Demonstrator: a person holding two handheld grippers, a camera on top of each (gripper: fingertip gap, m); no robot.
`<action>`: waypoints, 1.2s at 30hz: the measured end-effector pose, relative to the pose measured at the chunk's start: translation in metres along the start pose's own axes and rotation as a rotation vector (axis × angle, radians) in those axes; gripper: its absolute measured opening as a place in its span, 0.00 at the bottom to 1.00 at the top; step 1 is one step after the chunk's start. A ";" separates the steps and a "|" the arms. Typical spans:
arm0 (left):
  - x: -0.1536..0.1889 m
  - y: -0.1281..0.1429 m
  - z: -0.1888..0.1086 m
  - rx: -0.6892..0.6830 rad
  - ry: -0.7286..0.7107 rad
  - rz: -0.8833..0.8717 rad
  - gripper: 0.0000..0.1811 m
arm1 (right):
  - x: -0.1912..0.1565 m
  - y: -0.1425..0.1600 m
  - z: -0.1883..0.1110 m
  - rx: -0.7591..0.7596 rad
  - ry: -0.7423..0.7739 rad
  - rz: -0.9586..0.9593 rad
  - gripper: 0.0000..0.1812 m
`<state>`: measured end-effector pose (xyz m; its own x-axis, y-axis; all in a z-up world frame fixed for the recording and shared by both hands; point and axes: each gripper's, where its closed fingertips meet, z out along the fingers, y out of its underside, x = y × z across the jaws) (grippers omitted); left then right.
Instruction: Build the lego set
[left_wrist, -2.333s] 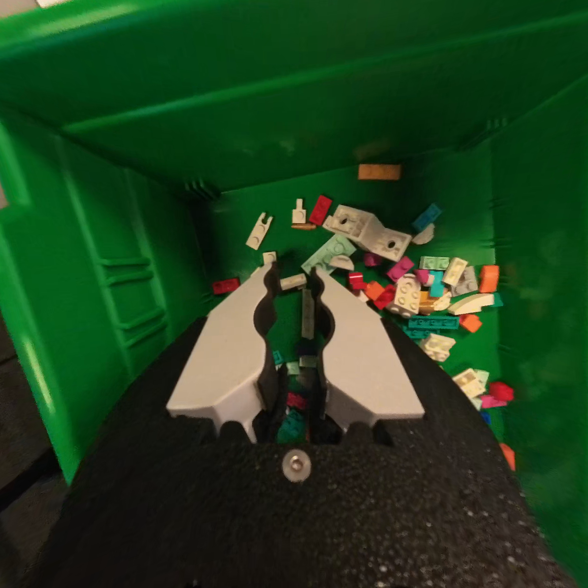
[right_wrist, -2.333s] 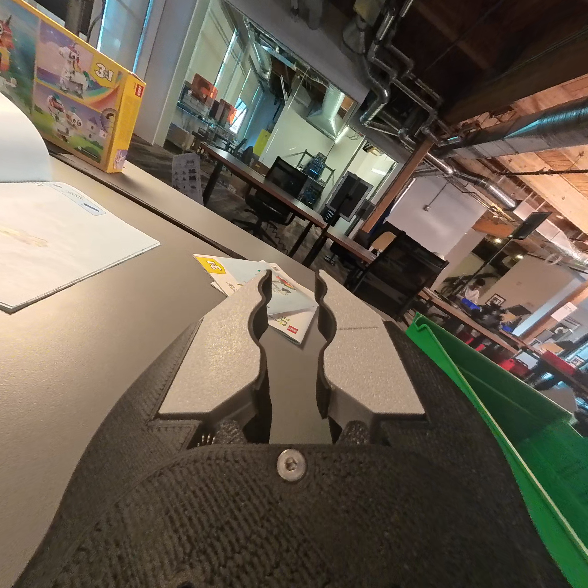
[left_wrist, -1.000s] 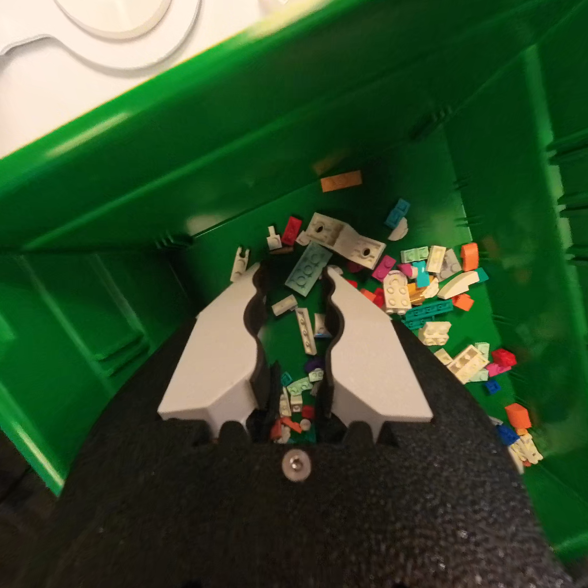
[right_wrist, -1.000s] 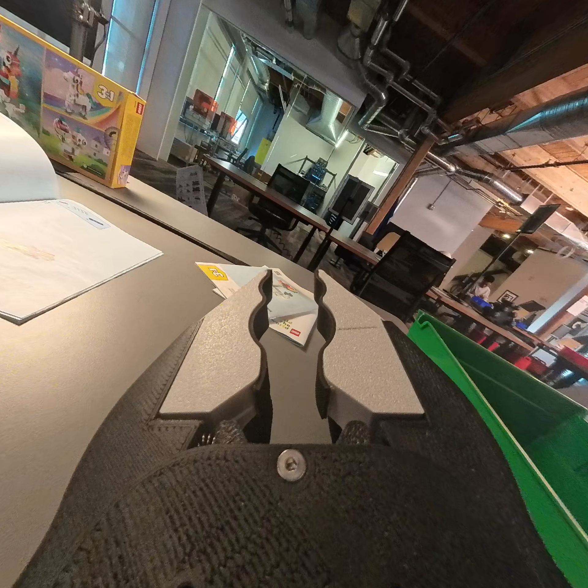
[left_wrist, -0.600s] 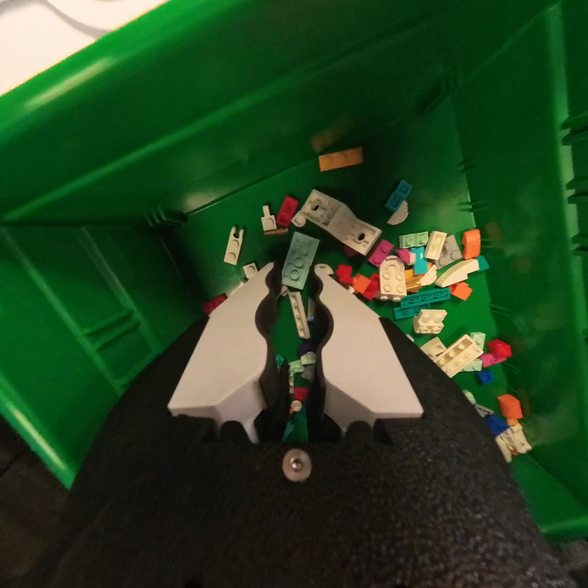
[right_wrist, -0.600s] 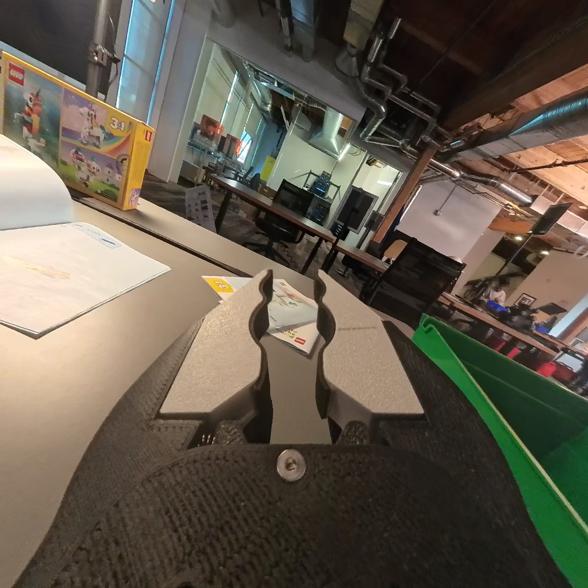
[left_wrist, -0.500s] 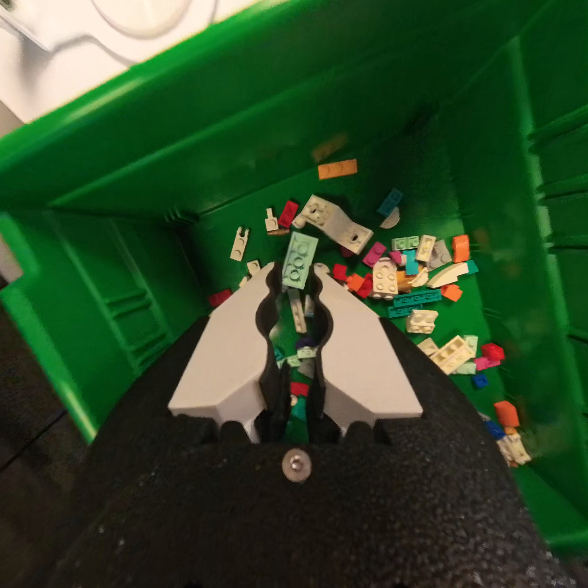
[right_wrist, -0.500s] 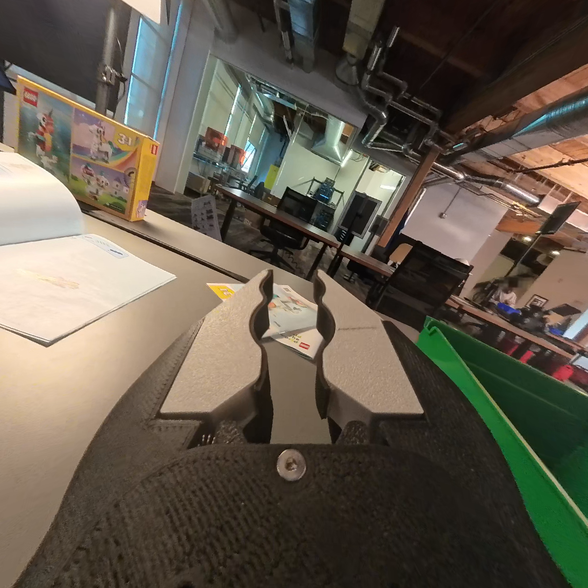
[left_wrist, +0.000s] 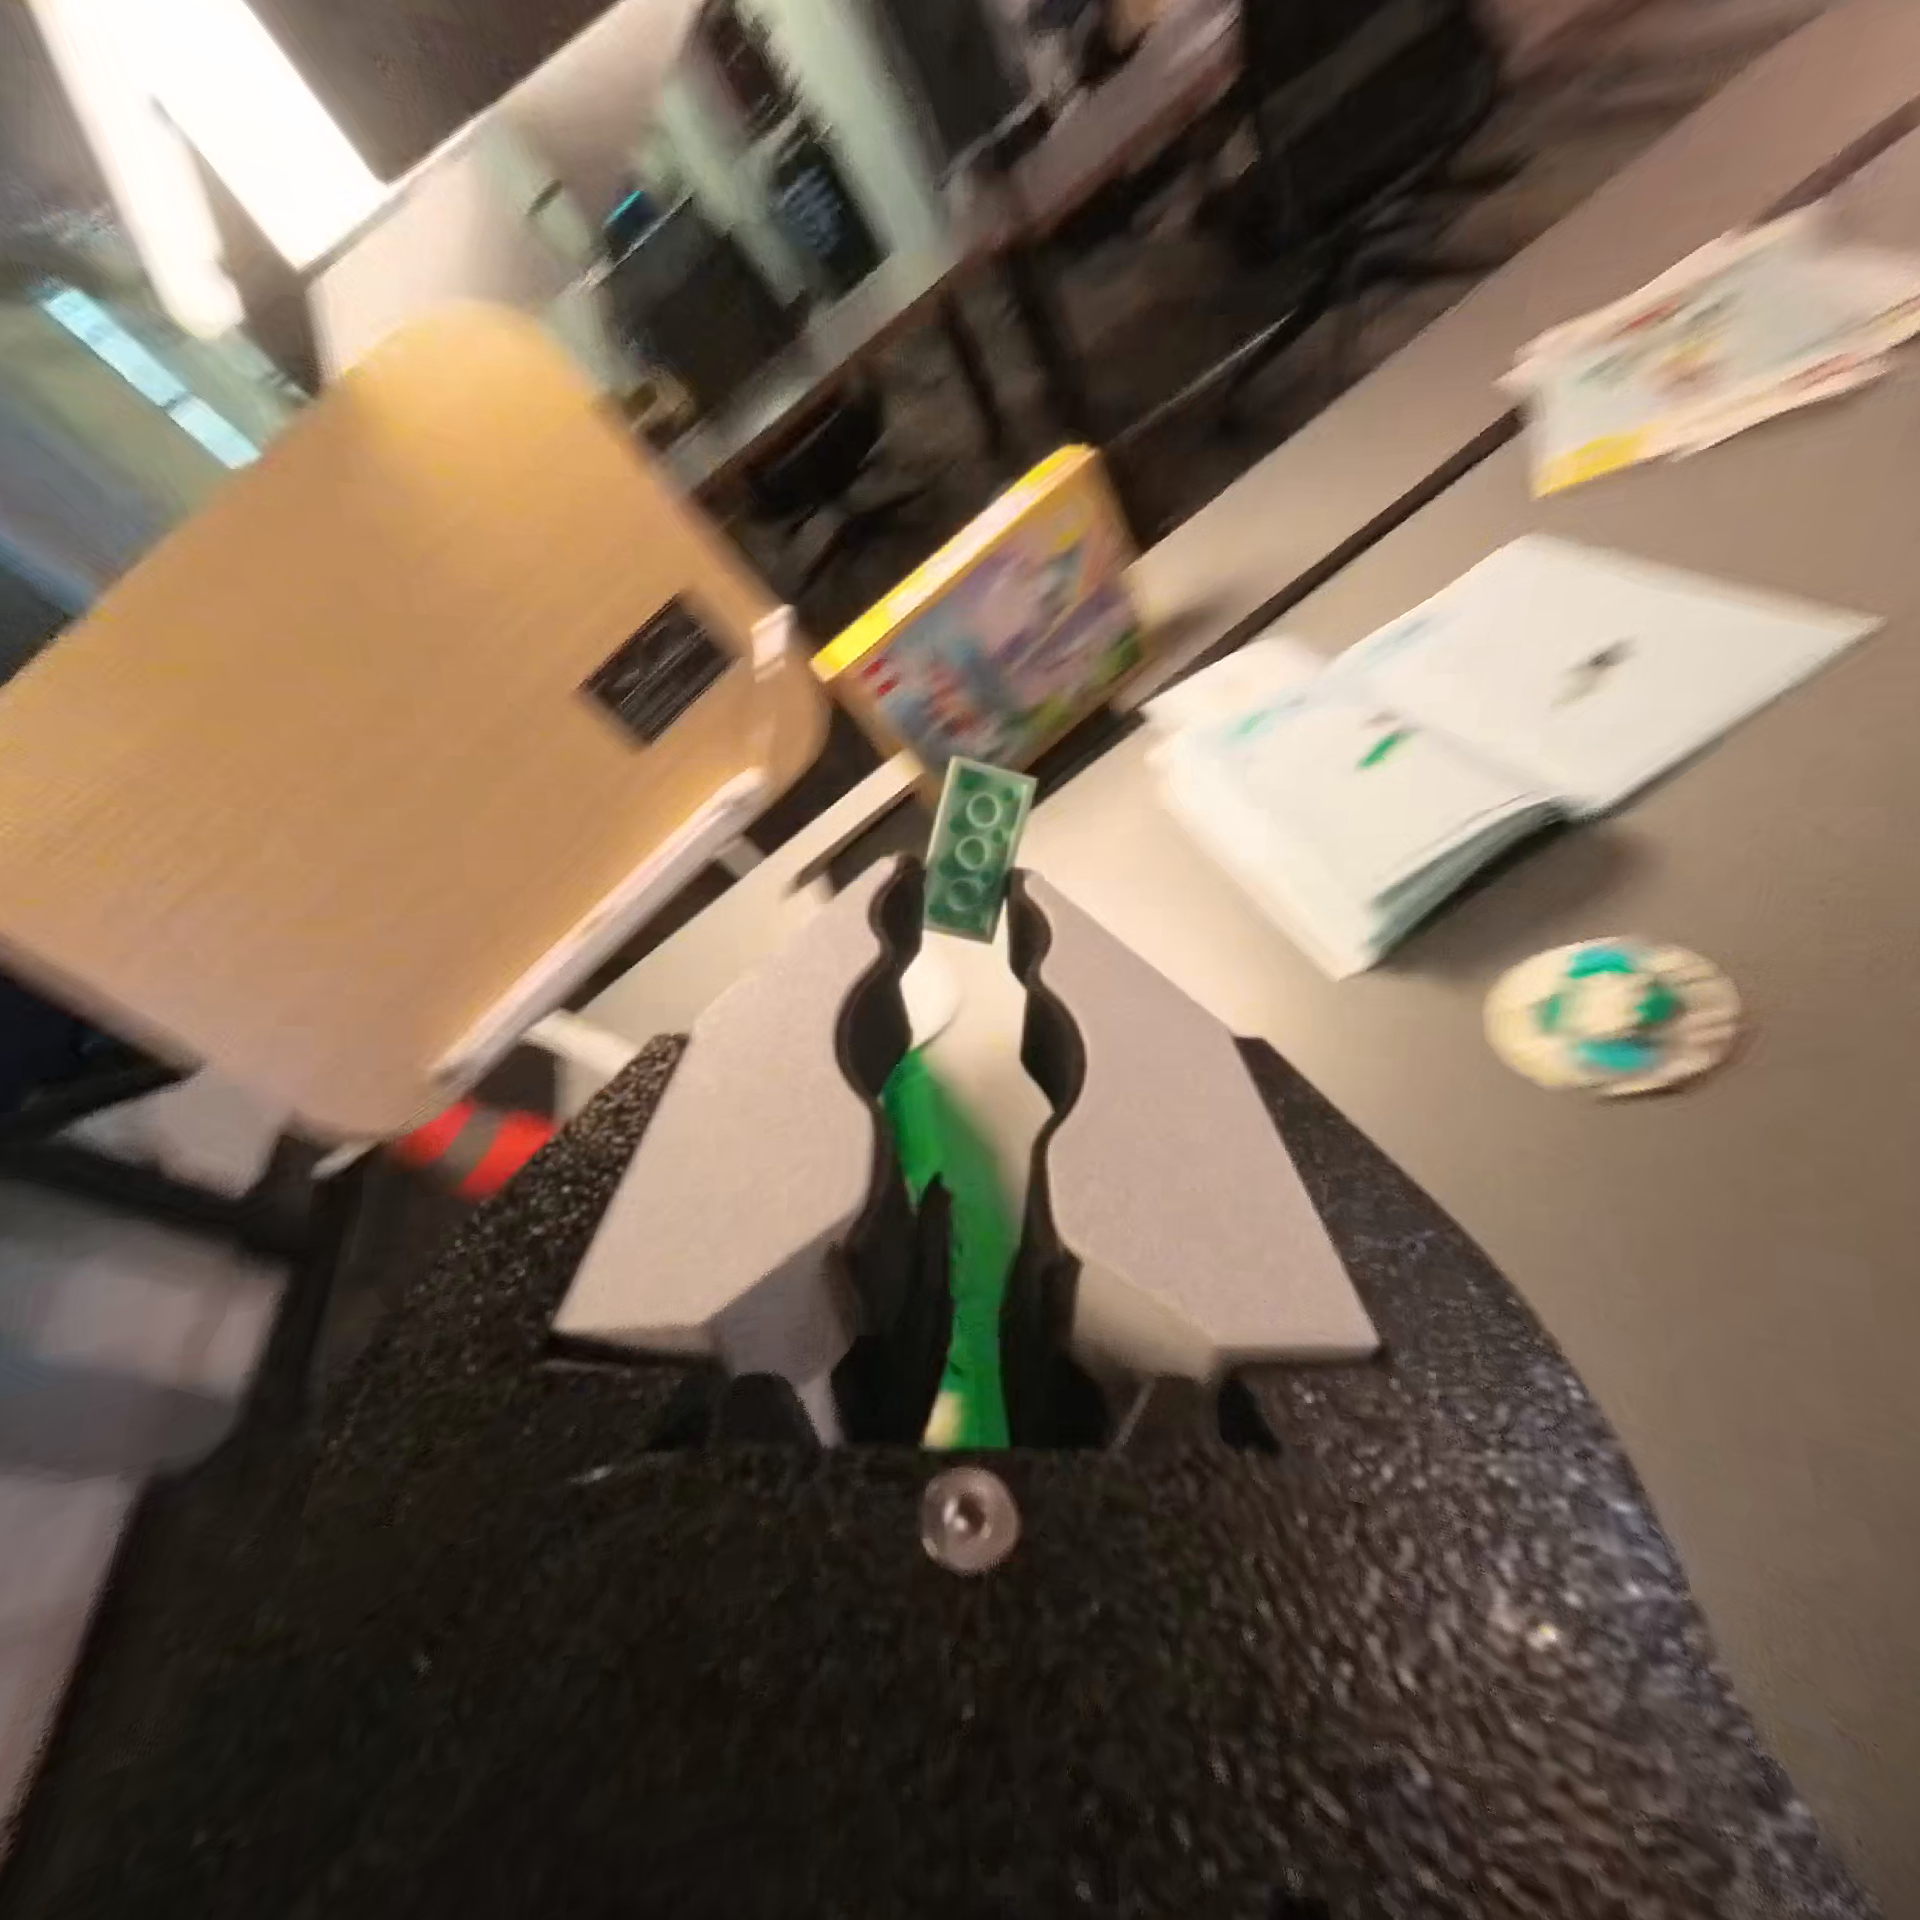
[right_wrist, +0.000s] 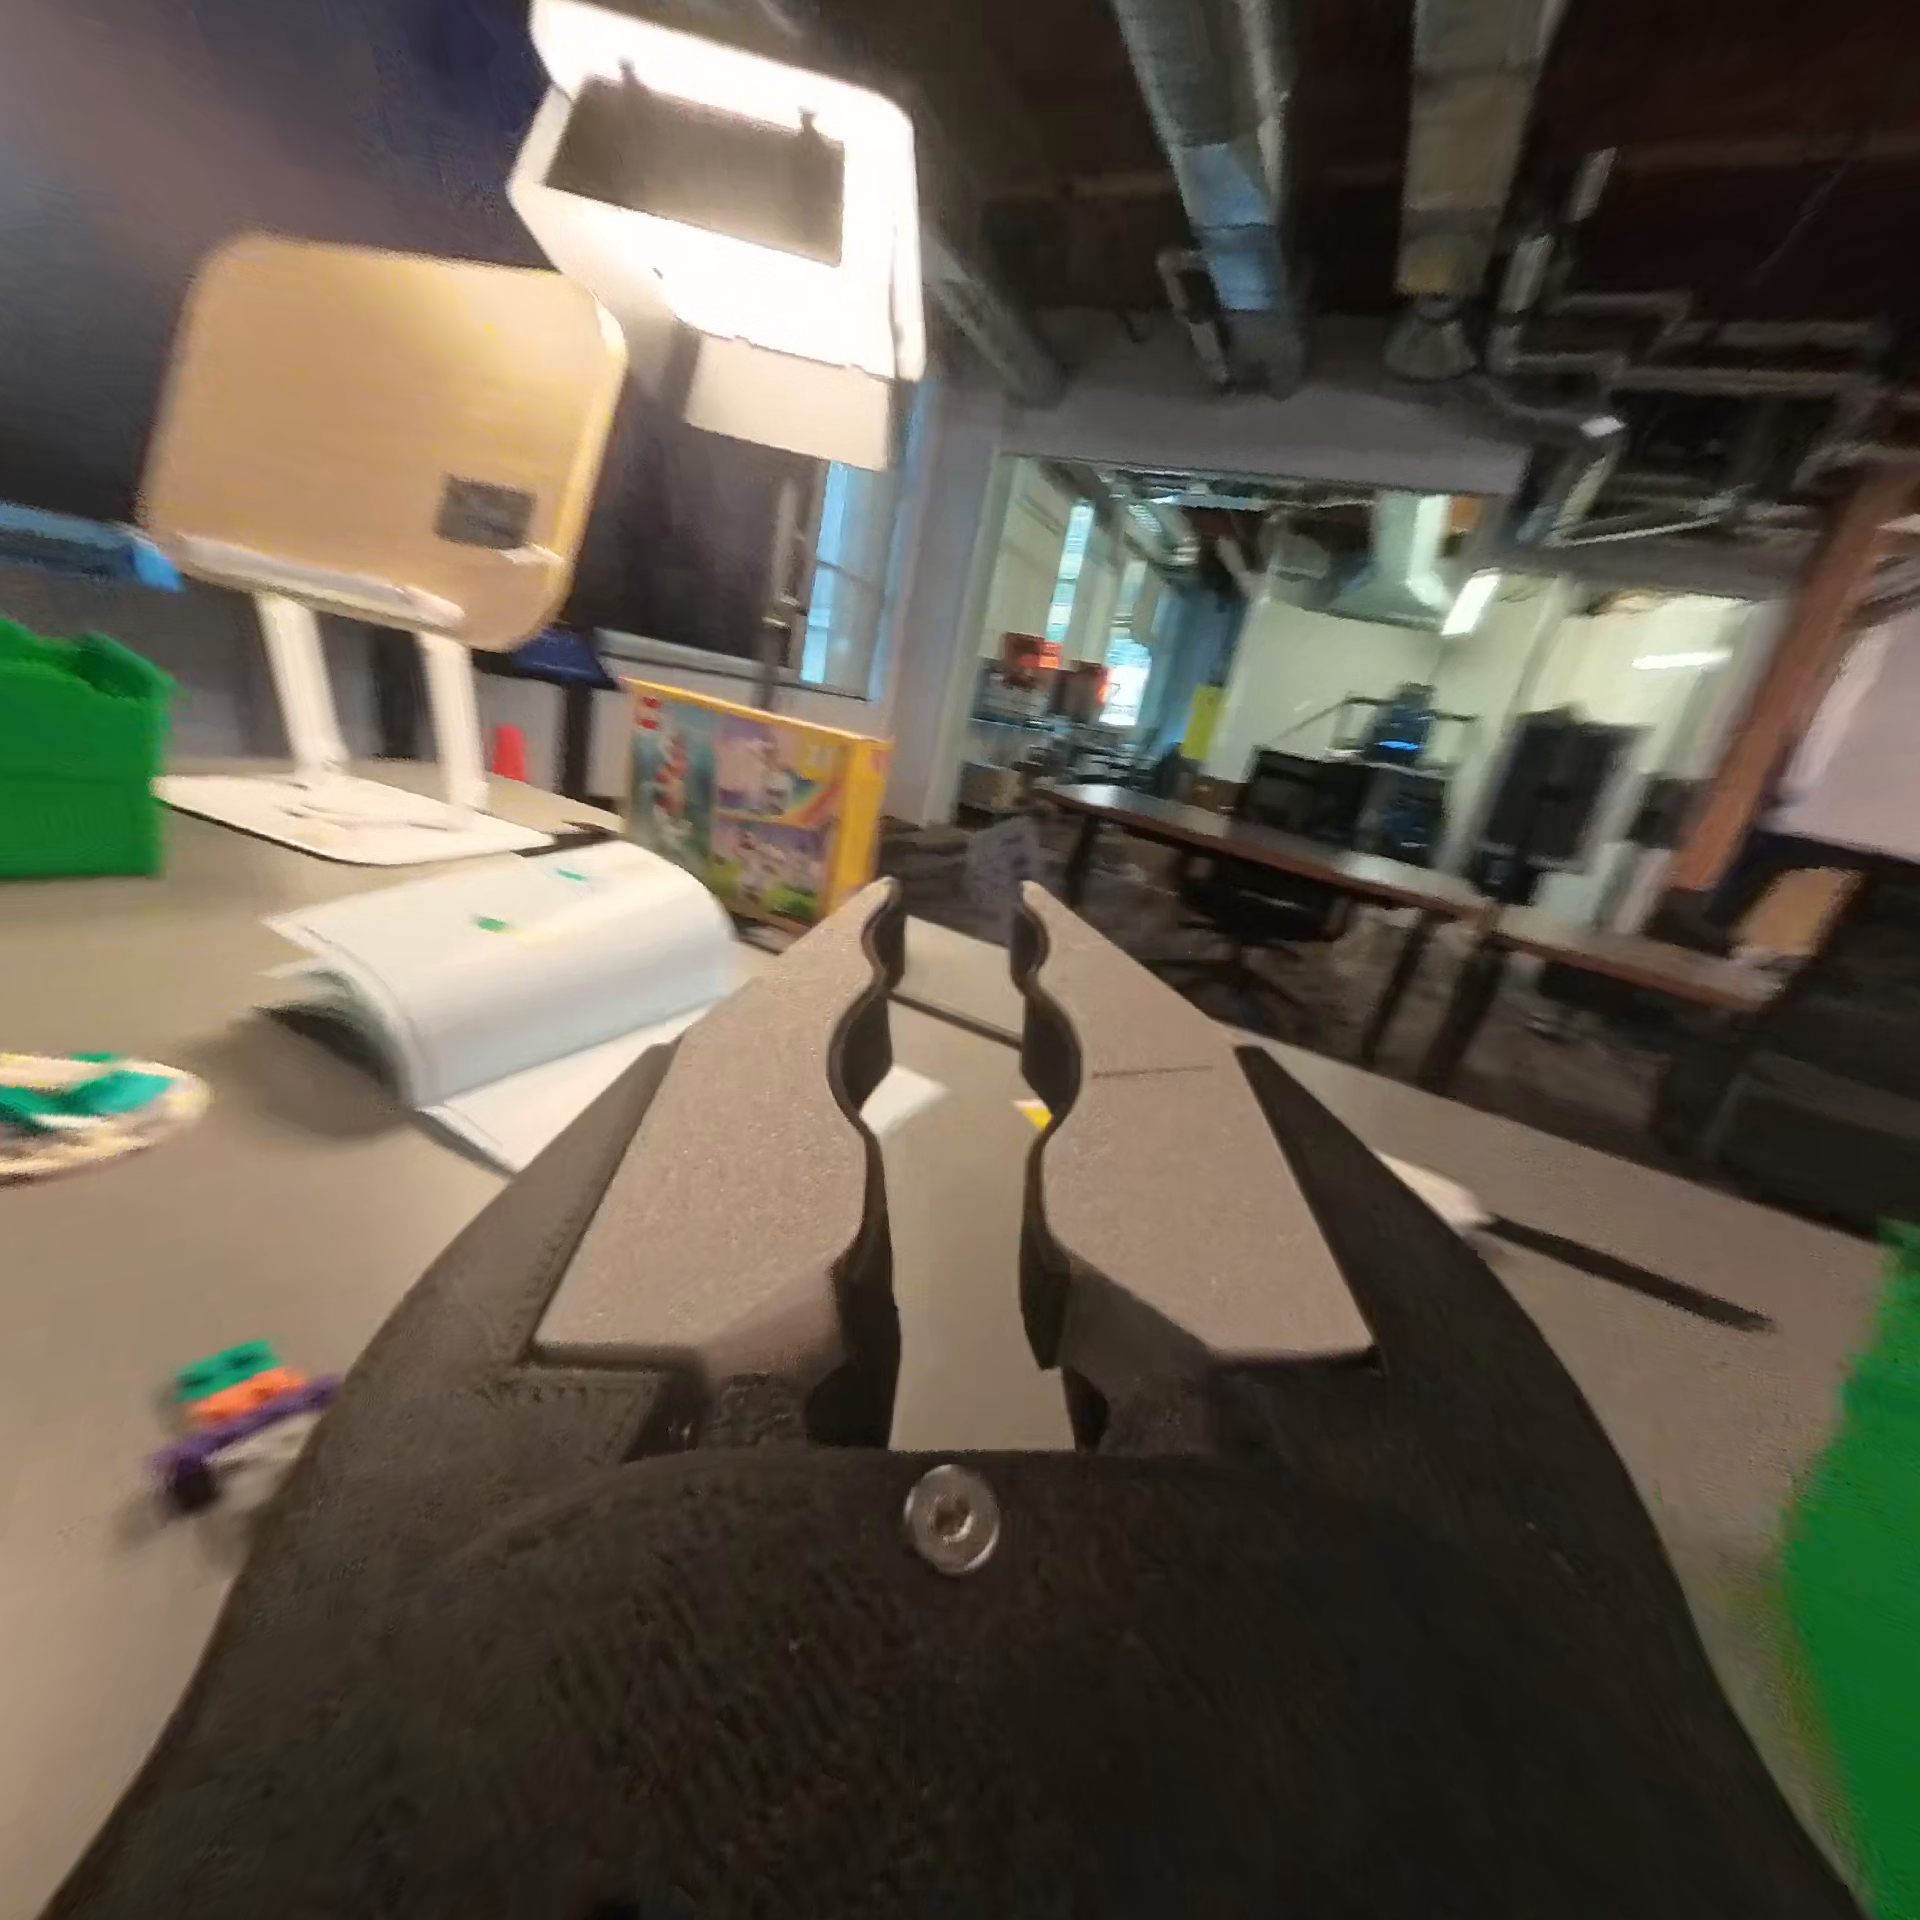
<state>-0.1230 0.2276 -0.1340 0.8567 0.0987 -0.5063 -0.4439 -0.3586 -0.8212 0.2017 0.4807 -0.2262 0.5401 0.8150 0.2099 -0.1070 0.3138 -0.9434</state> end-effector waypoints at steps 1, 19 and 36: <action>0.032 -0.012 0.006 0.052 0.081 -0.010 0.07 | -0.012 -0.004 0.000 0.006 -0.078 0.062 0.03; 0.277 -0.036 0.099 0.345 0.300 0.586 0.08 | -0.149 0.006 -0.004 -0.282 -0.723 0.515 0.07; 0.322 -0.016 0.077 0.149 0.880 0.019 0.30 | -0.159 0.010 -0.034 -0.173 -0.899 0.036 0.01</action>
<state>0.1403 0.3367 -0.3040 0.7131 -0.6763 -0.1845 -0.4368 -0.2228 -0.8715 0.1434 0.3373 -0.2778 -0.3221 0.9178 0.2320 0.0547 0.2627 -0.9633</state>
